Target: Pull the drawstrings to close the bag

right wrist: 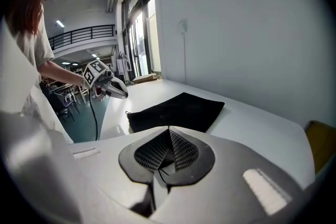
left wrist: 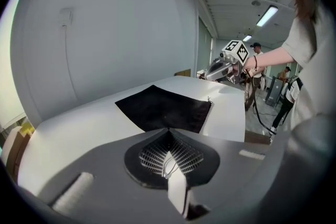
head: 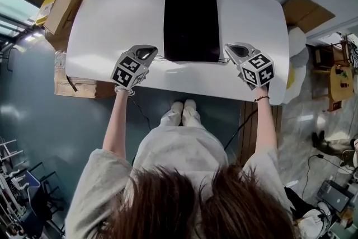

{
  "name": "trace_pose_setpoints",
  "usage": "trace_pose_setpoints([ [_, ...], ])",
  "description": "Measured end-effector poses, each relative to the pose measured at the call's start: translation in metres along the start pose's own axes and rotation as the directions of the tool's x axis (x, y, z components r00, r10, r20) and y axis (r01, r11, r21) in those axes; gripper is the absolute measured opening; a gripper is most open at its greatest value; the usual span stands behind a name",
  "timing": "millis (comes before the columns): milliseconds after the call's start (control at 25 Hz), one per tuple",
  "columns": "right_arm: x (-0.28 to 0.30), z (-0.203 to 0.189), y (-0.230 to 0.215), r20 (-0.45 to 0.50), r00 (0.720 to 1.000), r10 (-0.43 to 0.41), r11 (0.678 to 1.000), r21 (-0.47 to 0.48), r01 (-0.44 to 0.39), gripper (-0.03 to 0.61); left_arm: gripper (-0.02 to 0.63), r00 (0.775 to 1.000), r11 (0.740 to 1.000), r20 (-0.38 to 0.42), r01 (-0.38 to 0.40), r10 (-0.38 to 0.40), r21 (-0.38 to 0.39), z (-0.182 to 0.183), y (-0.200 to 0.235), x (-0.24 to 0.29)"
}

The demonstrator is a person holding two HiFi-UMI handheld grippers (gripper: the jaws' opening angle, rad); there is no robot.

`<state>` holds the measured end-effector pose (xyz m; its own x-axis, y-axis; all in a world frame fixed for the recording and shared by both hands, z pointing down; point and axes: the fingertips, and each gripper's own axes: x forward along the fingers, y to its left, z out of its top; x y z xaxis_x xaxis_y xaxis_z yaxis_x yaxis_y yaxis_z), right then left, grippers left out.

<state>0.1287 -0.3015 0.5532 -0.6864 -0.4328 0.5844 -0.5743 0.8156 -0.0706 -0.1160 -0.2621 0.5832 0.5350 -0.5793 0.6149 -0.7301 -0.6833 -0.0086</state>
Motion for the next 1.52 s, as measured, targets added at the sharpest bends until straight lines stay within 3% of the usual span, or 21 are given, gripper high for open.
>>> trace_pose_setpoints([
  [440,0.02,-0.041,0.005,-0.163,0.983,0.085,0.996,-0.027,-0.091,0.015,-0.005,0.992,0.995,-0.103,0.083,-0.077,0.056,-0.03,-0.007,0.019],
  [800,0.025,-0.072,0.011,-0.344,0.929,0.139,0.977,-0.107,-0.186,0.064,0.047,0.97,0.976,-0.194,0.174,-0.147,0.128,-0.046,-0.016,0.029],
  [1040,0.029,-0.088,0.015,-0.437,0.886,0.154,0.958,-0.155,-0.243,0.115,0.097,0.948,0.949,-0.264,0.236,-0.177,0.209,-0.052,-0.023,0.035],
  [1240,0.033,-0.095,0.015,-0.5,0.853,0.151,0.94,-0.193,-0.28,0.15,0.129,0.918,0.909,-0.342,0.305,-0.201,0.286,-0.059,-0.027,0.043],
  [1520,0.038,-0.104,0.017,-0.552,0.821,0.144,0.929,-0.211,-0.305,0.163,0.143,0.882,0.871,-0.414,0.373,-0.225,0.32,-0.07,-0.03,0.053],
])
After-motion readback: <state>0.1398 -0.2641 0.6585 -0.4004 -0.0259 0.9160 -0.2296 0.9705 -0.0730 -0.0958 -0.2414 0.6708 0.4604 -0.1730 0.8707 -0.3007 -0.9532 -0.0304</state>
